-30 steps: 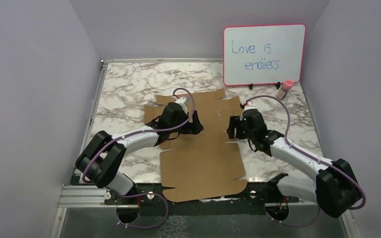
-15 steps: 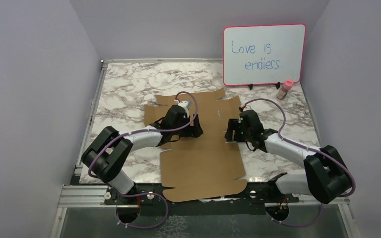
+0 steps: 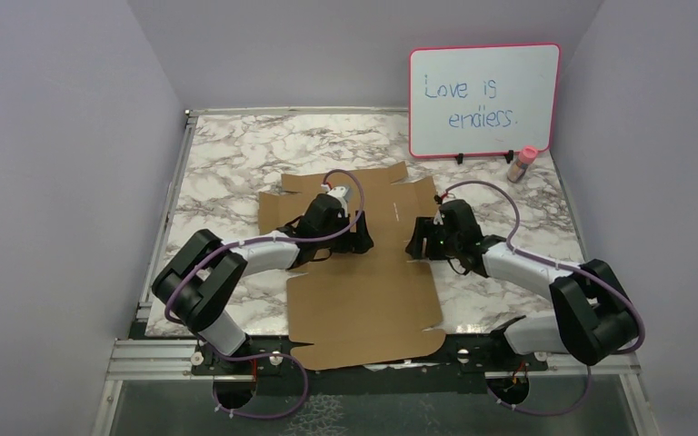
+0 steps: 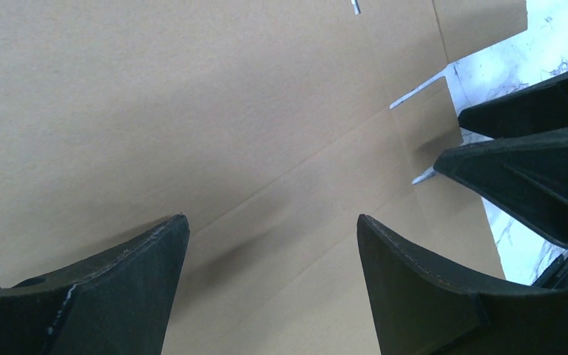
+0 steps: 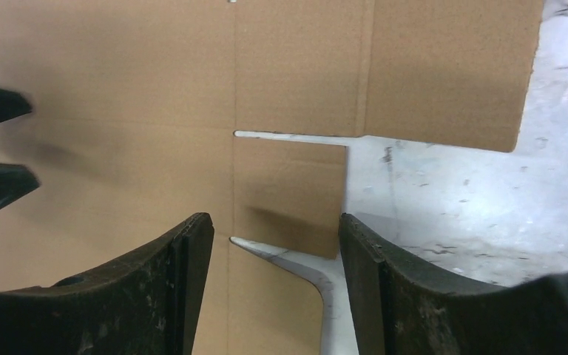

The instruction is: Fold the paper box

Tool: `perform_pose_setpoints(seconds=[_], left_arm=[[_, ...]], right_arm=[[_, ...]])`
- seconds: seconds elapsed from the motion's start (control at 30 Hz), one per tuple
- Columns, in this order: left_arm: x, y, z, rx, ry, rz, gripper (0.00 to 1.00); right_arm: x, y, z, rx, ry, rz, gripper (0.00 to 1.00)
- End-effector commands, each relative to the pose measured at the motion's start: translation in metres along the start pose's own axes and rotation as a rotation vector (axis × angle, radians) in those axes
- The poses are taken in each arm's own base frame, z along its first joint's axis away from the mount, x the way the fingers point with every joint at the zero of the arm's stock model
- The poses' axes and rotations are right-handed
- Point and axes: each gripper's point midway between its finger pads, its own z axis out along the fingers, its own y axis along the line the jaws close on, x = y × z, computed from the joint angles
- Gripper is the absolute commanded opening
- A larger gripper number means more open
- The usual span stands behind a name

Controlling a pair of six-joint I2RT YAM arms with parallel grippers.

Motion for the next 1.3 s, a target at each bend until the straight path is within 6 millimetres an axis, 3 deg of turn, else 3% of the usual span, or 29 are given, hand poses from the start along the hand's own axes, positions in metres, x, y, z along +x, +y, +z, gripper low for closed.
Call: perform_pose_setpoints(seconds=[0.0,0.5,0.9,1.1,1.27], left_arm=[[0.005,0.001,0.005,-0.003,-0.008,-0.002,0.85],[0.014,0.002,0.015,0.001,0.014,-0.008,0.85],[0.016,0.001,0.018,0.003,0.017,-0.011,0.85],[0.015,0.000,0.019,0.007,0.015,-0.015,0.85],[0.012,0.000,0.018,0.004,0.002,-0.013,0.85]], right_arm=[[-0.005,0.029,-0.013,-0.143,0.010,-0.006,0.66],[-0.033,0.073,-0.038,-0.341,-0.049,-0.025,0.55],[-0.015,0.103,-0.029,-0.410,0.010,-0.059,0.51],[-0.012,0.102,-0.021,-0.392,0.016,-0.062,0.52],[-0.021,0.100,-0.024,-0.364,-0.014,-0.078,0.53]])
